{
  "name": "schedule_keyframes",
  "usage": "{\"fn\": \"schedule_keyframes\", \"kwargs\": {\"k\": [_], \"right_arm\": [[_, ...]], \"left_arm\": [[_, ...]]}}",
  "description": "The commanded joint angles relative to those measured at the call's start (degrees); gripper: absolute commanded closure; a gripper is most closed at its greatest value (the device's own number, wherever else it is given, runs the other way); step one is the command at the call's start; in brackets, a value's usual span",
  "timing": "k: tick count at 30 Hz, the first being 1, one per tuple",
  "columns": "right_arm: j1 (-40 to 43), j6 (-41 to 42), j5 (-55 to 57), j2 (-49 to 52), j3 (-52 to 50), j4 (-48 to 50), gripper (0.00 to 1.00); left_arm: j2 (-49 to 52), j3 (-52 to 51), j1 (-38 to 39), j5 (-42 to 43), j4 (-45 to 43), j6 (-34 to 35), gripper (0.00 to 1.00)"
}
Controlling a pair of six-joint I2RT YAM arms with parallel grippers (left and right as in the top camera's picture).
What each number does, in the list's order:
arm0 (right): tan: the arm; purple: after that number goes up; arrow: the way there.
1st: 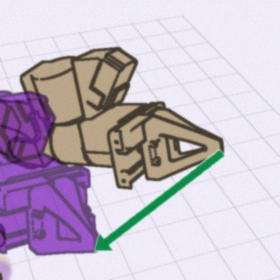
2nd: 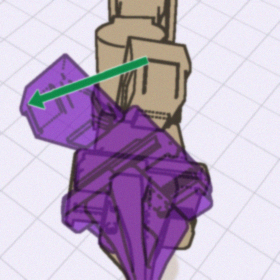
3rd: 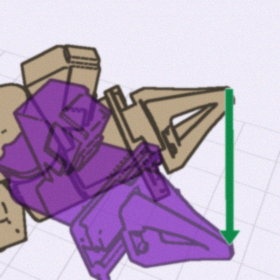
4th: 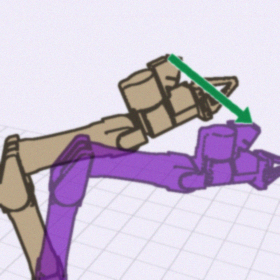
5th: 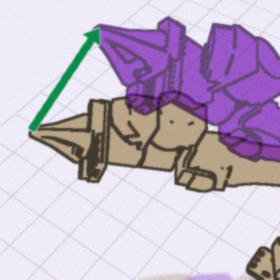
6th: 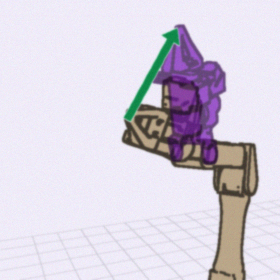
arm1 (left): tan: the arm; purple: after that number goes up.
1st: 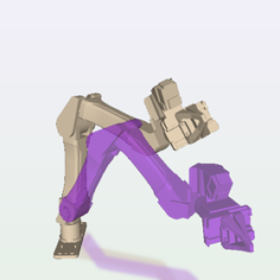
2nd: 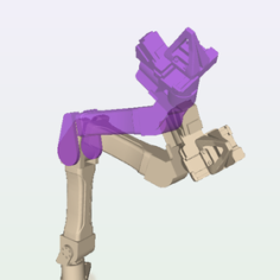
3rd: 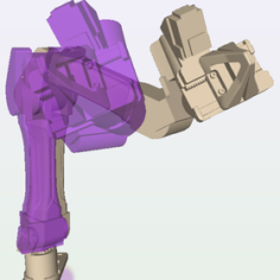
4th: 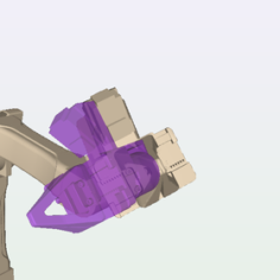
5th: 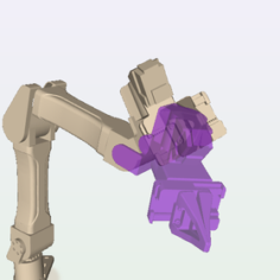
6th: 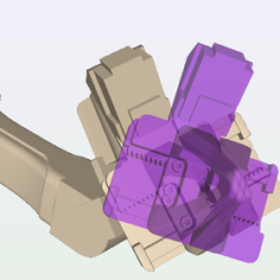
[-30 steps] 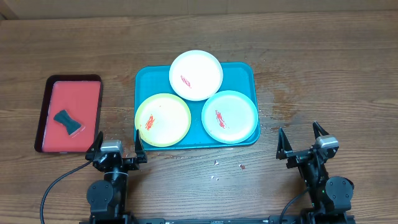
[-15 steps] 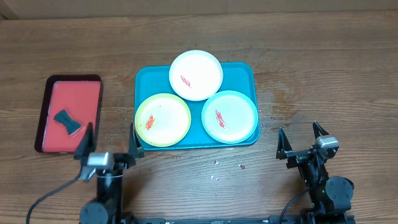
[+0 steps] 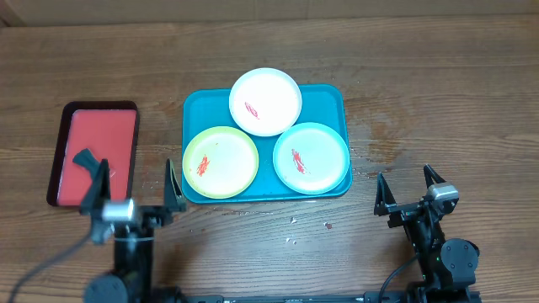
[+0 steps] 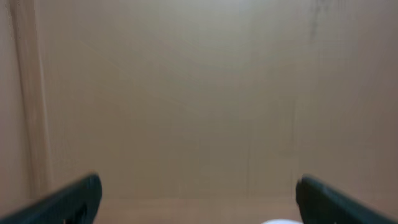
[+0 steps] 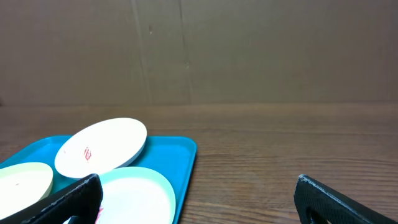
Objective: Clean dirty plates on tray and stack at the side
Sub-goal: 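Move the left gripper over the red tray to the sponge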
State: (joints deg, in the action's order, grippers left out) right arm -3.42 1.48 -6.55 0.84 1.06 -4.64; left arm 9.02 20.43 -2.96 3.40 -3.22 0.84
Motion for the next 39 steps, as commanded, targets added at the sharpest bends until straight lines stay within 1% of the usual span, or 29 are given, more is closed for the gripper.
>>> {"fn": "schedule_keyframes", "kwargs": {"k": [1,5,7,10,11,12,13,16,18,21,23,26,31,36,39], "right_arm": [[0.17,-0.02,0.72,-0.68,-0.59,0.28,0.0],[0.17,-0.02,0.72,-0.68,-0.59,0.28,0.0],[0.17,-0.02,0.72,-0.68,-0.59,0.28,0.0],[0.17,-0.02,0.72,-0.68,-0.59,0.28,0.0],[0.17,-0.02,0.72,-0.68,-0.59,0.28,0.0],[0.17,-0.02,0.7,-0.68,-0.59,0.28,0.0],[0.17,-0.02,0.72,-0.68,-0.59,0.28,0.0],[0.17,-0.02,0.7,-0.68,-0.59,0.28,0.0],[0.17,-0.02,0.72,-0.68,-0.59,0.28,0.0],[0.17,-0.02,0.72,-0.68,-0.59,0.28,0.0],[0.17,-0.02,0.72,-0.68,-0.59,0.28,0.0],[0.17,-0.02,0.72,-0.68,-0.59,0.28,0.0],[0.17,-0.02,0.72,-0.68,-0.59,0.28,0.0],[0.17,-0.02,0.7,-0.68,-0.59,0.28,0.0],[0.17,-0.02,0.72,-0.68,-0.59,0.28,0.0]], "left_arm": [[11.28,13.4,0.37,-3.15,9.79,-2.03,0.0],[29.99,30.27,0.37,-3.37,28.24,-4.07,0.0],[38.36,37.38,0.37,0.09,34.62,-3.91,0.0],[48.02,44.54,0.37,8.63,39.91,-3.5,0.0],[50.45,45.99,0.35,9.33,40.33,-3.45,0.0],[53.46,47.78,0.24,7.63,40.85,-2.67,0.0],[55.36,49.0,0.04,4.94,41.31,-0.55,0.0],[63.06,55.28,-2.47,-7.41,46.58,12.52,0.0],[68.41,60.17,-5.73,-10.12,51.06,16.41,0.0],[75.08,66.36,-11.69,-9.81,55.89,20.72,0.0],[78.05,68.06,-15.15,-9.53,57.0,21.92,0.0],[80.94,68.13,-18.69,-9.38,56.78,21.92,0.0],[86.49,68.13,-21.94,-9.99,56.78,22.01,0.0],[93.0,68.13,-25.51,-9.97,54.4,30.14,0.0],[96.63,68.11,-26.77,-9.49,53.51,32.65,0.0]]}}
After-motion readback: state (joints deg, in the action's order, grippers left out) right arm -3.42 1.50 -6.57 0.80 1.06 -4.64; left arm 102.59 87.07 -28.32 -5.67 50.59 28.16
